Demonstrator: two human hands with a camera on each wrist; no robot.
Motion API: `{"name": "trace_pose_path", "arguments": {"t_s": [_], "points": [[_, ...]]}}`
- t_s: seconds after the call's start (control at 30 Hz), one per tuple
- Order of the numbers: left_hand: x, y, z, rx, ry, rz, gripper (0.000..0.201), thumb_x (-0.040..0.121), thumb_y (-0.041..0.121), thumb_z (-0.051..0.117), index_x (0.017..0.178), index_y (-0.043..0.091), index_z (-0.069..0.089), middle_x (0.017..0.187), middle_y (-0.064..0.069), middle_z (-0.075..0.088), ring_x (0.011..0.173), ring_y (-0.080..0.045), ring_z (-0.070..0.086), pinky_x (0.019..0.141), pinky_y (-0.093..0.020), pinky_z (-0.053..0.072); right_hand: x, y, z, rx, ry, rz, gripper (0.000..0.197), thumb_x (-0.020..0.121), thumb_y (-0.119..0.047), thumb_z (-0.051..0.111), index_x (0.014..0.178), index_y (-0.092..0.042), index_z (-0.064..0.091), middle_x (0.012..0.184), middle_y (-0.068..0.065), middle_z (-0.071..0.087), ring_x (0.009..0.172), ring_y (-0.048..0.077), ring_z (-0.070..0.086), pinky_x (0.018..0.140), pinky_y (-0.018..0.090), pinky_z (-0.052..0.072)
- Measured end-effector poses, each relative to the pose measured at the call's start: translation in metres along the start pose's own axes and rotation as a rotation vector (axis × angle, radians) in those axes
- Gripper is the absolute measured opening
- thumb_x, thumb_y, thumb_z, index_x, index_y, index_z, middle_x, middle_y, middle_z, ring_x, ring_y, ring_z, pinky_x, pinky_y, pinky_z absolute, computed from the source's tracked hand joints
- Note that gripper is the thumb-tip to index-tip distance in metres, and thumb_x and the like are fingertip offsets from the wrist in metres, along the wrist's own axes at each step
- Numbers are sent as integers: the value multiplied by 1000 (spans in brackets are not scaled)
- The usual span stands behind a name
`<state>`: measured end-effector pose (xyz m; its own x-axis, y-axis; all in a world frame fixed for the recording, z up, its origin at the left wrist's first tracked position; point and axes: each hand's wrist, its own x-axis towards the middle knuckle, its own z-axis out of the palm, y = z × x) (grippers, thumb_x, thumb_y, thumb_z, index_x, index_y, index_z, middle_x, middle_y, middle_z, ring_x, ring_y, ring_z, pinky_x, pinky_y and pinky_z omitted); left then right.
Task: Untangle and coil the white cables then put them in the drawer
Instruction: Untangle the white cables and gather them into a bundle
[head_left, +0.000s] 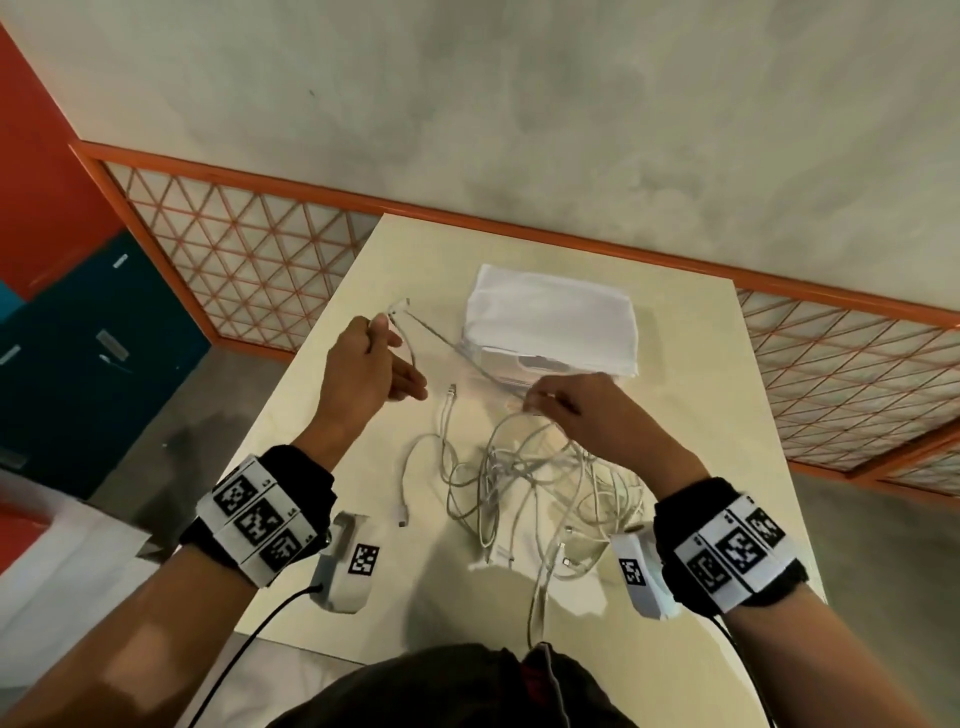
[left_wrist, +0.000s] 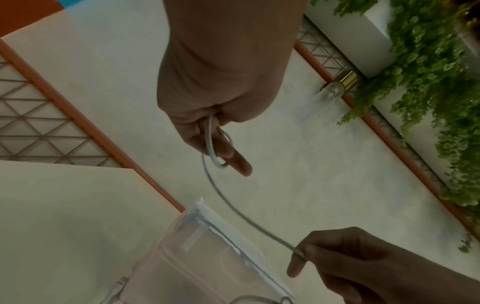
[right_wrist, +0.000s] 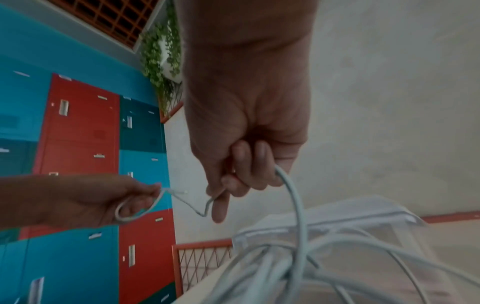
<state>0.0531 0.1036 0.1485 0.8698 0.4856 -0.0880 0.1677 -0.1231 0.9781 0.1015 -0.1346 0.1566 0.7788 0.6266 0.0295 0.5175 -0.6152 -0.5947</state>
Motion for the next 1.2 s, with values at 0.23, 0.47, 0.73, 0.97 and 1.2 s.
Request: {"name": "trace_pose_path", "arguments": {"t_s": [0.23,0.47,0.73,0.97,1.2], "points": [[-12,7,10,-75,-164,228,23,104,26,26,88,14,38,105,-4,70,68,-21,72,36,-21,44,0,-3,8,-108,-185,91,19,93,-19,54,90,-17,73,56,-17,49,48,0,46,62,26,36],[-33,8,38,134,-620,228,31,104,19,29,85,13,53,71,0,53,63,2,55,57,-20,50,11,-30,0,141,31,-93,18,91,-28,59,84,-17,71,68,15,64,58,22,47,56,22,32],[-4,17,21,445,-349,473,29,102,16,35,86,5,57,75,5,57,74,-10,58,76,-17,43,-6,21,29,288,-82,97,22,89,-21,64,79,-20,44,65,-6,44,57,11,41,58,19,37],[11,46,2,278,-58,605,28,102,15,33,81,10,50,68,13,49,62,6,51,63,-13,41,-8,39,32,145,-249,7,14,92,-21,58,81,-26,52,76,-14,59,70,-2,51,68,11,37],[16,10,-16,636,-34,541,29,102,14,31,90,-1,53,82,-5,58,74,-19,51,67,-25,32,-7,19,17,41,178,-130,18,96,-10,45,81,-1,49,76,6,52,72,21,43,67,27,34]]}}
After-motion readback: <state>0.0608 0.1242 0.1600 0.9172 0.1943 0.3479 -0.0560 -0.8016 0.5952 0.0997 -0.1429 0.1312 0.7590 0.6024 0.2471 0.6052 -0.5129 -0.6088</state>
